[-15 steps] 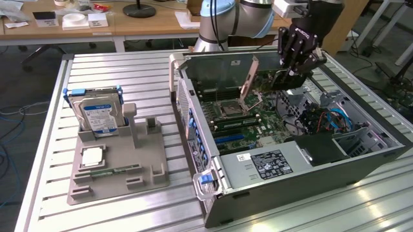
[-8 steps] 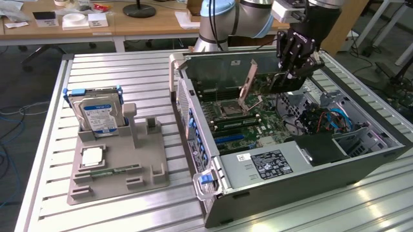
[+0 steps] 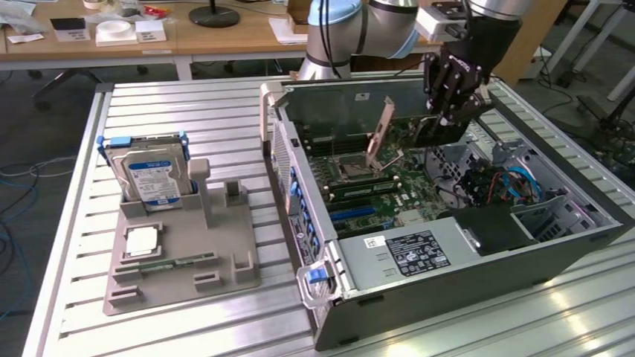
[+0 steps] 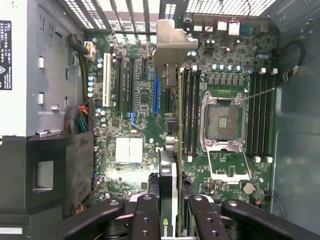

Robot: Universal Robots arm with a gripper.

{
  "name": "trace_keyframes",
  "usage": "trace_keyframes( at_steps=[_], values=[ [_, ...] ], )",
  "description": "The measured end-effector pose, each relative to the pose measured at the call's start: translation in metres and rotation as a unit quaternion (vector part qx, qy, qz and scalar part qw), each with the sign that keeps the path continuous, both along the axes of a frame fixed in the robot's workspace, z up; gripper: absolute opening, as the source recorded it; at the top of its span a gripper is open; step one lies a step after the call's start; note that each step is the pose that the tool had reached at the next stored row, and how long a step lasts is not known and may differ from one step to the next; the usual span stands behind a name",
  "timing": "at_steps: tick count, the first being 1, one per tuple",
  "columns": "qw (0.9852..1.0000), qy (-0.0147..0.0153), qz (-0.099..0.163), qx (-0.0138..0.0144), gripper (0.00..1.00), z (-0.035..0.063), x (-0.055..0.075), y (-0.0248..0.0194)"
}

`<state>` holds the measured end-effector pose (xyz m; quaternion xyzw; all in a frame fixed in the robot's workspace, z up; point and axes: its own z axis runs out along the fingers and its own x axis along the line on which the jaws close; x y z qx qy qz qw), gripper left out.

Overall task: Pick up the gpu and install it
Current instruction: 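Insert the gpu into the slot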

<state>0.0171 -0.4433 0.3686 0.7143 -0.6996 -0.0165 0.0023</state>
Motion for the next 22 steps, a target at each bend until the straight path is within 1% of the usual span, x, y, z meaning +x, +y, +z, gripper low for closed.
trace_keyframes(
  at_steps=[4,9,18,22],
  values=[
    [1.0,0.0,0.0,-0.0004,0.27,-0.0022,0.0,-0.0018],
    [1.0,-0.0003,0.0,-0.0002,0.27,-0.0026,-0.001,-0.0017],
    [1.0,-0.0013,0.001,-0.0003,0.27,-0.0143,-0.004,-0.0018],
    [1.0,-0.0016,0.002,-0.0004,0.27,-0.0156,-0.005,-0.0018]
  ],
)
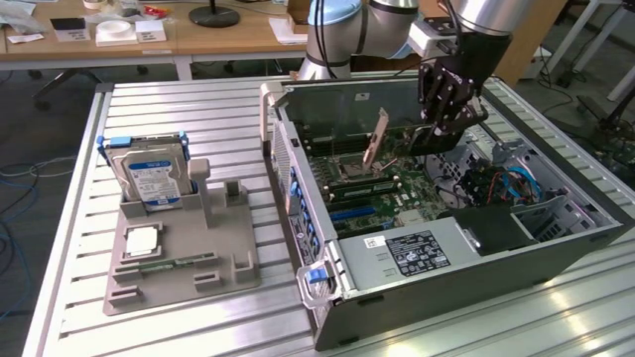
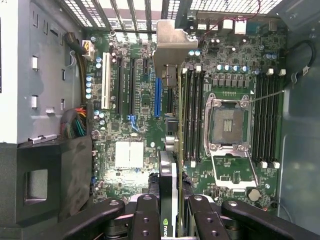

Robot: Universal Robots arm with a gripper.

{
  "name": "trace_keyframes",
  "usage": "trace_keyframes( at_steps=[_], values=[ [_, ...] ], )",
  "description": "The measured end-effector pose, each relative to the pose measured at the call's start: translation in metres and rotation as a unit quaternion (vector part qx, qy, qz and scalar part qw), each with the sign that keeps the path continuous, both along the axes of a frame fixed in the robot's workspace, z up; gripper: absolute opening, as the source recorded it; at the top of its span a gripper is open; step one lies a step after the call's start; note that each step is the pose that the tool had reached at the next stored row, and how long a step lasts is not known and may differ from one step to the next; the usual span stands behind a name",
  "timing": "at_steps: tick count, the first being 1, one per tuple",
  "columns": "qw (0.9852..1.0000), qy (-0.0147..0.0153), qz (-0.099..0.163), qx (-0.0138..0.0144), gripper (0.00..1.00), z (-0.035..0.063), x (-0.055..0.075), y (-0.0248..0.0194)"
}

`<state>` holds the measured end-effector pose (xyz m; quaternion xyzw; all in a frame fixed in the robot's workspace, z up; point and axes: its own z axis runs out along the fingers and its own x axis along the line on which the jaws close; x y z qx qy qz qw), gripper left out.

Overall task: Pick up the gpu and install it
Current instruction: 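Insert the gpu into the slot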

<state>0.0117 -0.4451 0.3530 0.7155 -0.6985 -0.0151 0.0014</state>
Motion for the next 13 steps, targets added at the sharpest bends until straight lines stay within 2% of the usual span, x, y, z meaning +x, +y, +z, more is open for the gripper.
trace_keyframes(
  at_steps=[3,13],
  values=[
    [1.0,-0.002,0.001,0.0001,0.27,-0.0031,-0.0015,0.0],
    [1.0,-0.0038,0.003,-0.0001,0.27,-0.0073,-0.0031,-0.0001]
  ],
)
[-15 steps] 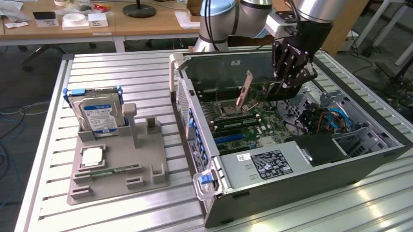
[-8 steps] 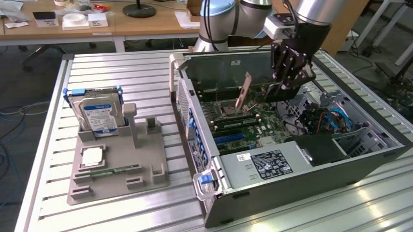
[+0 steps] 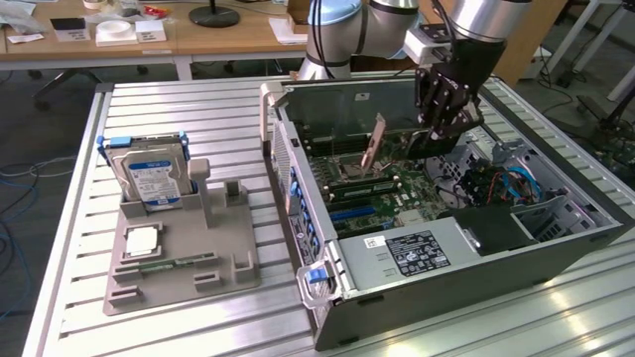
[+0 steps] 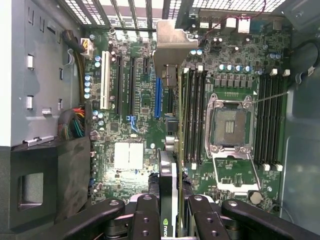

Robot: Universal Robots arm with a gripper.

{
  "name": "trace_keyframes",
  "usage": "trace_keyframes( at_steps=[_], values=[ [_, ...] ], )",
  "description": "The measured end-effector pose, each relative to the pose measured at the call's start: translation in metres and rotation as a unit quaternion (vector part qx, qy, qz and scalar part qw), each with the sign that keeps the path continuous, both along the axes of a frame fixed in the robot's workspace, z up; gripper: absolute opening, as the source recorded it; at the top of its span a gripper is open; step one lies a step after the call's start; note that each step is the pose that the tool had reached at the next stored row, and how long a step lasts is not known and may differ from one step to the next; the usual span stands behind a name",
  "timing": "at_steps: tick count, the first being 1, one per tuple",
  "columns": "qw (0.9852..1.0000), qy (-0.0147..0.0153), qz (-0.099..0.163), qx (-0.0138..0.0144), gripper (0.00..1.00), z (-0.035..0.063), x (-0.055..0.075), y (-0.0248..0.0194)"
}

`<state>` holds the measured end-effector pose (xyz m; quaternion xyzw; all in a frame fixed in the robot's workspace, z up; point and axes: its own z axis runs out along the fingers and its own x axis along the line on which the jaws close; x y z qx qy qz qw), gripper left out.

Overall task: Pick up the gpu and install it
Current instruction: 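Insert the gpu into the slot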

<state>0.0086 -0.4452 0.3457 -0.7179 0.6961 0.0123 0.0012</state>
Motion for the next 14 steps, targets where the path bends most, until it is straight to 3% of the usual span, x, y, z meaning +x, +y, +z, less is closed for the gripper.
trace_keyframes(
  at_steps=[6,14],
  values=[
    [1.0,0.0,0.0,-0.0001,0.27,-0.0002,-0.0001,-0.0031],
    [1.0,-0.0002,0.0,-0.0002,0.27,-0.0041,-0.0012,-0.0033]
  ],
)
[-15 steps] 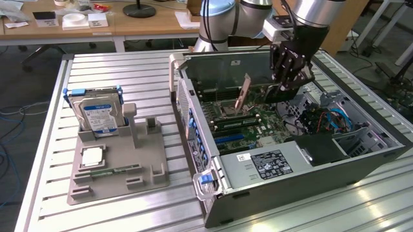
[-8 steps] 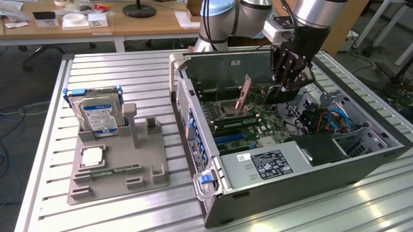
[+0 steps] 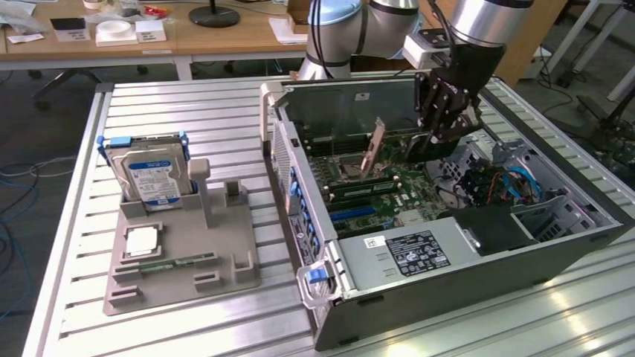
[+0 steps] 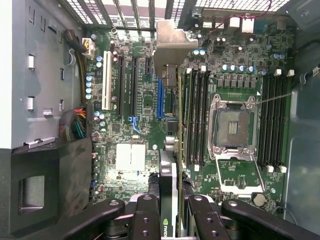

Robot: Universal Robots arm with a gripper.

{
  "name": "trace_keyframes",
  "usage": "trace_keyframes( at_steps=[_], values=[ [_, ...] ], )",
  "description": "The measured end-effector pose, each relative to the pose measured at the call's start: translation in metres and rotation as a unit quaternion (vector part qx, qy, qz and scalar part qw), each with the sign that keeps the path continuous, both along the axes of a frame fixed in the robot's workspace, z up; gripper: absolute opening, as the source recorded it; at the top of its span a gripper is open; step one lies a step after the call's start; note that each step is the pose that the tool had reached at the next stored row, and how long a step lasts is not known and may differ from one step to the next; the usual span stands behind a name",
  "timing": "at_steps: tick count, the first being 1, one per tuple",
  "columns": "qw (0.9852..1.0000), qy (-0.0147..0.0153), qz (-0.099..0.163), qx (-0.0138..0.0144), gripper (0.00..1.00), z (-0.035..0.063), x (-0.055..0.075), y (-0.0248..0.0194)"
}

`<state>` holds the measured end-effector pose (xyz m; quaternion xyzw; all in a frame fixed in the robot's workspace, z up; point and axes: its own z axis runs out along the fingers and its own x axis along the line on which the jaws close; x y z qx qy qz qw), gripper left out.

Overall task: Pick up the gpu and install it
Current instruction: 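Insert the gpu into the slot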

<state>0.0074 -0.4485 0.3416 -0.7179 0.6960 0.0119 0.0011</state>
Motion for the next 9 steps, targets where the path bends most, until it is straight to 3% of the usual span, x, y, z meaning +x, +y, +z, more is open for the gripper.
trace_keyframes(
  at_steps=[9],
  values=[
    [1.0,-0.0008,0.0,0.0001,0.27,-0.01,-0.003,0.0]
  ],
)
